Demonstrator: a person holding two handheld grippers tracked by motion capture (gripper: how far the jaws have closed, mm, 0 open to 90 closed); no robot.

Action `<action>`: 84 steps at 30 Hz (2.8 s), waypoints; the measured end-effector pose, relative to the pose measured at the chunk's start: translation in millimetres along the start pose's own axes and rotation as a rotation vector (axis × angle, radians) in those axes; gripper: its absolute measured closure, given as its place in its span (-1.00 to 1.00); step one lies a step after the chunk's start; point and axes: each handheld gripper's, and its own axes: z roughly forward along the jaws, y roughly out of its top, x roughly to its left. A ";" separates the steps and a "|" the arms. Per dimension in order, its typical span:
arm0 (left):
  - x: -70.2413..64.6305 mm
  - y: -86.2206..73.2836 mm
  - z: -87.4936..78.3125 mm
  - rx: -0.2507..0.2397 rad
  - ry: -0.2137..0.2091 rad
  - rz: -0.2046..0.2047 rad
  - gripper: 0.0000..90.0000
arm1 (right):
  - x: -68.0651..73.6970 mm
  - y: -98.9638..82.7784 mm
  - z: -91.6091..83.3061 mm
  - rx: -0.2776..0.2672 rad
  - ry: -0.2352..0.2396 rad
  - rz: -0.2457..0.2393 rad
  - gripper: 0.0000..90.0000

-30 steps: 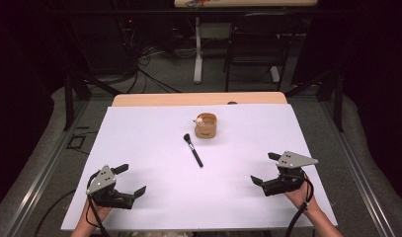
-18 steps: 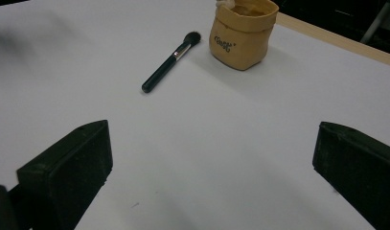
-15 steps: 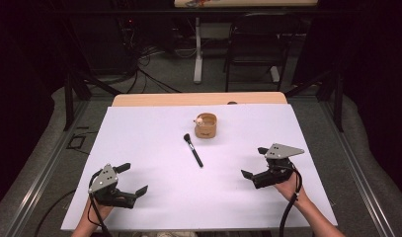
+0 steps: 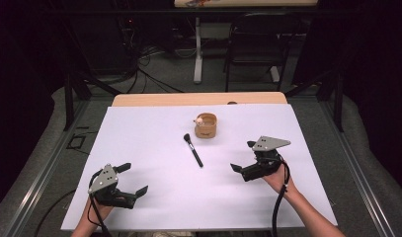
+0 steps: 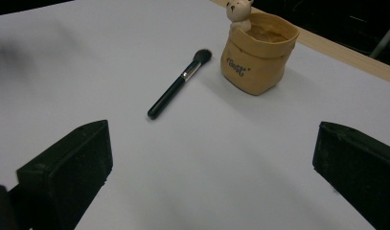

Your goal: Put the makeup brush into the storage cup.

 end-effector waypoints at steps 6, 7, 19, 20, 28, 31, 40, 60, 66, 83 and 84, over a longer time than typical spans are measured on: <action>-0.9 1.4 1.7 -0.003 -0.006 0.009 -1.00 | -0.7 7.6 9.5 0.001 0.007 0.010 -1.00; -0.9 1.2 1.4 0.001 -0.004 0.008 -1.00 | -0.5 9.7 13.9 -0.002 0.009 0.011 -1.00; -1.4 -2.5 -6.6 0.002 0.014 -0.008 -1.00 | 0.6 23.5 43.9 0.036 0.049 0.008 -1.00; -1.3 -2.5 -6.1 0.003 0.013 -0.006 -1.00 | 0.7 24.4 46.4 0.036 0.054 0.007 -1.00; -0.1 -2.6 -5.2 0.000 0.011 -0.004 -1.00 | 0.6 30.3 61.2 0.051 0.068 0.007 -1.00; -0.6 -2.1 -4.7 0.003 0.010 -0.004 -1.00 | -0.8 33.2 68.3 0.073 0.070 0.017 -1.00; -0.6 -1.9 -4.6 0.002 0.011 -0.004 -1.00 | -2.5 41.2 82.3 0.099 0.094 0.031 -1.00; -0.1 -2.3 -4.5 0.006 0.008 -0.006 -1.00 | 0.3 53.7 117.4 0.195 0.137 0.051 -1.00; -0.2 -2.2 -4.2 0.010 0.005 -0.006 -1.00 | -0.6 57.3 125.6 0.228 0.155 0.064 -1.00; -0.2 -2.3 -4.5 0.011 0.003 -0.003 -1.00 | 3.6 64.4 153.0 0.329 0.167 0.079 -1.00; -0.2 -2.3 -4.5 0.010 0.003 -0.004 -1.00 | 3.4 64.7 154.2 0.342 0.172 0.073 -1.00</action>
